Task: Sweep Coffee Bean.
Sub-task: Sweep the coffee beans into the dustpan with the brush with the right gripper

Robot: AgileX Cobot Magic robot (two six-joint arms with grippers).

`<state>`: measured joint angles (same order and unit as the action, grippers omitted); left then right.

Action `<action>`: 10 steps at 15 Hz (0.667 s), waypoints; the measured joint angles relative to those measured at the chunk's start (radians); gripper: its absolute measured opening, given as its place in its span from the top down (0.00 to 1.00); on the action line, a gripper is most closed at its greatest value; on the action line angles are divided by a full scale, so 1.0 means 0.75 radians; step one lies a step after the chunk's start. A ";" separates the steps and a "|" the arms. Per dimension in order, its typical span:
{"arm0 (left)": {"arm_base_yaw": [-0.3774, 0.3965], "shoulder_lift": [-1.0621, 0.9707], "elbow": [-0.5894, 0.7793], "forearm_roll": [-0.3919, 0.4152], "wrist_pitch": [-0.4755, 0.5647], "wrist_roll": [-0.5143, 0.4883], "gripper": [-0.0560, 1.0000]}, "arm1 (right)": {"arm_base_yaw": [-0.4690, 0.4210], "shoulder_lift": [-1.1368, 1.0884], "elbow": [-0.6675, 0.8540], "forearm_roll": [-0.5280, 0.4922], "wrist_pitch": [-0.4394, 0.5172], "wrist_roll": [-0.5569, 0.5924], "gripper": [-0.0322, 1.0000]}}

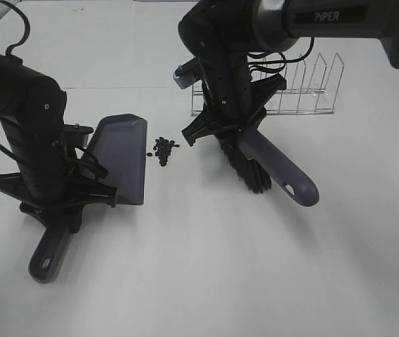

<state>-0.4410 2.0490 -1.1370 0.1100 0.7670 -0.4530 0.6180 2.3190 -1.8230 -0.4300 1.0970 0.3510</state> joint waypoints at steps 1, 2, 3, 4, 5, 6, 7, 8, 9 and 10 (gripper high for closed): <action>0.000 0.000 0.000 -0.001 0.000 0.000 0.62 | 0.013 0.013 -0.015 -0.011 0.016 0.000 0.67; 0.000 0.000 0.000 -0.003 0.000 0.000 0.62 | 0.029 0.031 -0.039 -0.015 0.029 0.000 0.67; 0.000 0.000 0.000 -0.004 0.000 0.000 0.62 | 0.049 0.052 -0.068 -0.020 0.045 0.000 0.67; 0.000 0.000 0.000 -0.004 0.000 0.000 0.62 | 0.072 0.080 -0.101 -0.024 0.056 0.000 0.67; 0.000 0.000 0.000 -0.004 0.000 0.000 0.62 | 0.099 0.109 -0.145 -0.025 0.069 0.000 0.67; 0.000 0.000 0.000 -0.004 0.000 0.000 0.62 | 0.137 0.161 -0.232 0.004 0.104 -0.009 0.67; 0.000 0.000 0.000 -0.004 0.000 0.000 0.62 | 0.151 0.205 -0.299 0.041 0.128 -0.029 0.67; 0.000 0.000 0.000 -0.004 0.000 0.000 0.62 | 0.157 0.251 -0.379 0.089 0.155 -0.041 0.67; 0.000 0.000 0.000 -0.004 0.000 0.000 0.62 | 0.159 0.291 -0.453 0.133 0.164 -0.053 0.67; 0.000 0.000 0.000 -0.004 0.000 0.000 0.62 | 0.160 0.324 -0.513 0.180 0.172 -0.065 0.67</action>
<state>-0.4410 2.0490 -1.1370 0.1070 0.7670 -0.4530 0.7380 2.5620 -2.2080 -0.2950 1.2260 0.3020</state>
